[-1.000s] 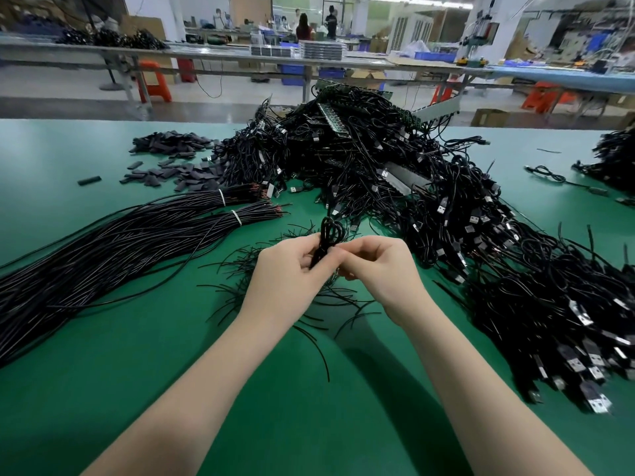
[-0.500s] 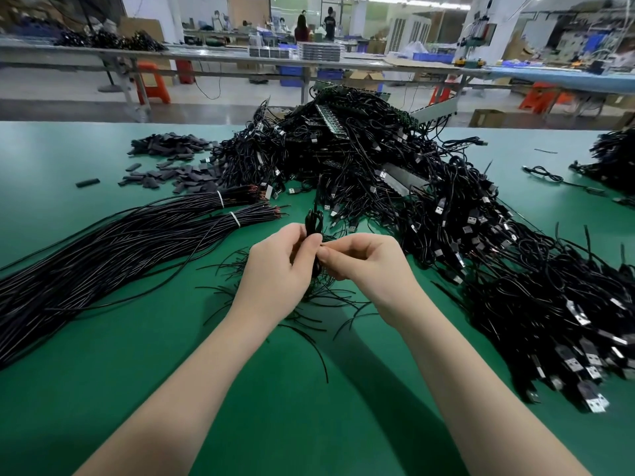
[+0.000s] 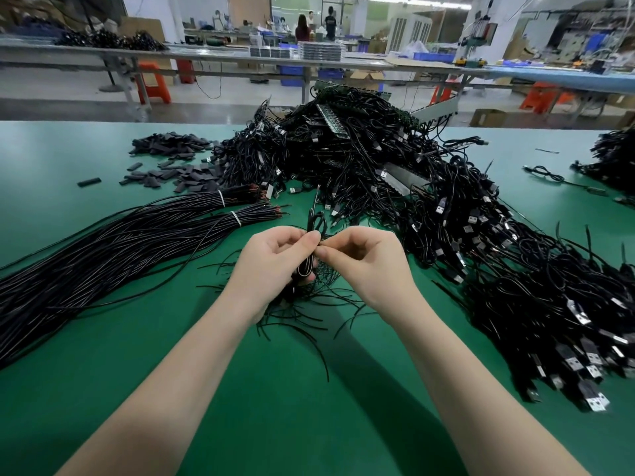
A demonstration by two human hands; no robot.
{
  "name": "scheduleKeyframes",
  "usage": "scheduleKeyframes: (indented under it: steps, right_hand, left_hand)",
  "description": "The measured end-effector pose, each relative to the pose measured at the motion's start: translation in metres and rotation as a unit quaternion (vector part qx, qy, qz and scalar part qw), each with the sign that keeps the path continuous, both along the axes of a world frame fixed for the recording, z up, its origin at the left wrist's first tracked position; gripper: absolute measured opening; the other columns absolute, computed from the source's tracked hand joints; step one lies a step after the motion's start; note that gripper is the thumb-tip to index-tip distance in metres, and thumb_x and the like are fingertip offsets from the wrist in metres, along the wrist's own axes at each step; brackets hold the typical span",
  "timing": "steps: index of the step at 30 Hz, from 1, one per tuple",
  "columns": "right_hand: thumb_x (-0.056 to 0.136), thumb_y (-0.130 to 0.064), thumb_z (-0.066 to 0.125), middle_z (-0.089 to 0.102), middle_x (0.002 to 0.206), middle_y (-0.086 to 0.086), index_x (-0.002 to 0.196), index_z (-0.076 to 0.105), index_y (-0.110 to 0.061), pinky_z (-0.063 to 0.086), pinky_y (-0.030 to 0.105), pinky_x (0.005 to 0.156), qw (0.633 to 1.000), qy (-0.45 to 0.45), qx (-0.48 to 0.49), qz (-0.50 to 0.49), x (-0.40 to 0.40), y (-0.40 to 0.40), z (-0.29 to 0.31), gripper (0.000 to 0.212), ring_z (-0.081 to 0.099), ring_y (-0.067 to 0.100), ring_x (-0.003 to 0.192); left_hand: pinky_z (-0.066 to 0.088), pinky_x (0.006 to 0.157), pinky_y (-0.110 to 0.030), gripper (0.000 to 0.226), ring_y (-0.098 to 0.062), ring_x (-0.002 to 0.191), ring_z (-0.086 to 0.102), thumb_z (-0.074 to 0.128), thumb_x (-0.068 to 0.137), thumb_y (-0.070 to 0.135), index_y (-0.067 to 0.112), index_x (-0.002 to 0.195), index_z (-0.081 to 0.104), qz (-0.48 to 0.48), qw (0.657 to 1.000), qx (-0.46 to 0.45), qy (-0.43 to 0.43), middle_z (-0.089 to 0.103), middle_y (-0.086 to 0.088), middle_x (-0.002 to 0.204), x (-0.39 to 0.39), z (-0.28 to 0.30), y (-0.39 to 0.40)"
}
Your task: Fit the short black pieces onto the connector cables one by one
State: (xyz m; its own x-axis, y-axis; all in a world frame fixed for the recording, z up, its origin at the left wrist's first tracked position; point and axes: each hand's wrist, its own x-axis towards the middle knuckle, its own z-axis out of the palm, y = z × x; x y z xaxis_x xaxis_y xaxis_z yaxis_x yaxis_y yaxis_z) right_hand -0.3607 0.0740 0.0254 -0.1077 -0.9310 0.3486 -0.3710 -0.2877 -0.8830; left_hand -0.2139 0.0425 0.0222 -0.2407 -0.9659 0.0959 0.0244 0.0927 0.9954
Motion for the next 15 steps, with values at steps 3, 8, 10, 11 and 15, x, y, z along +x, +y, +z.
scheduleKeyframes:
  steps: [3, 8, 10, 11, 15]
  right_hand:
    - [0.081, -0.009, 0.076, 0.063, 0.059, -0.016, 0.068, 0.067, -0.023, 0.039, 0.010, 0.056, 0.999, 0.043, -0.020, -0.011, 0.002, 0.002, 0.001, 0.021, 0.053, -0.002, 0.056]
    - [0.079, 0.006, 0.071, 0.061, 0.069, 0.007, 0.074, 0.070, -0.003, 0.046, 0.029, 0.062, 0.948, 0.251, -0.193, -0.035, 0.005, 0.003, 0.004, 0.010, 0.056, 0.019, 0.068]
    - [0.075, 0.016, 0.063, 0.058, 0.068, 0.013, 0.073, 0.068, 0.003, 0.047, 0.038, 0.059, 0.882, 0.369, -0.291, -0.019, 0.005, 0.002, 0.003, 0.014, 0.054, 0.030, 0.064]
    - [0.076, 0.018, 0.059, 0.058, 0.068, 0.014, 0.073, 0.067, 0.004, 0.047, 0.039, 0.058, 0.855, 0.404, -0.325, -0.008, 0.004, 0.002, 0.002, 0.016, 0.054, 0.030, 0.063]
    - [0.079, 0.019, 0.057, 0.062, 0.073, 0.016, 0.080, 0.070, 0.006, 0.049, 0.042, 0.060, 0.831, 0.409, -0.377, -0.008, -0.004, 0.001, 0.003, 0.018, 0.057, 0.032, 0.065]
  left_hand:
    - [0.049, 0.048, -0.020, 0.021, -0.011, 0.047, 0.055, 0.064, 0.093, 0.026, 0.012, 0.077, 0.068, -0.010, 0.999, 0.032, 0.015, 0.061, 0.002, 0.058, 0.000, 0.001, -0.002]
    - [0.046, 0.044, -0.021, 0.021, -0.007, 0.043, 0.048, 0.069, 0.089, 0.028, 0.012, 0.076, 0.068, -0.019, 0.993, 0.116, 0.018, 0.056, 0.003, 0.057, 0.002, 0.006, -0.004]
    - [0.045, 0.042, -0.019, 0.018, -0.005, 0.042, 0.047, 0.076, 0.080, 0.028, 0.015, 0.071, 0.068, -0.035, 0.980, 0.194, 0.032, 0.057, 0.004, 0.057, 0.006, 0.010, -0.005]
    - [0.045, 0.041, -0.018, 0.018, -0.004, 0.041, 0.047, 0.081, 0.071, 0.028, 0.016, 0.068, 0.068, -0.045, 0.968, 0.242, 0.051, 0.058, 0.004, 0.058, 0.009, 0.012, -0.005]
    - [0.054, 0.047, -0.022, 0.027, -0.008, 0.046, 0.058, 0.084, 0.050, 0.024, 0.009, 0.069, 0.072, -0.144, 0.933, 0.309, 0.118, 0.064, -0.001, 0.065, 0.021, 0.018, -0.009]
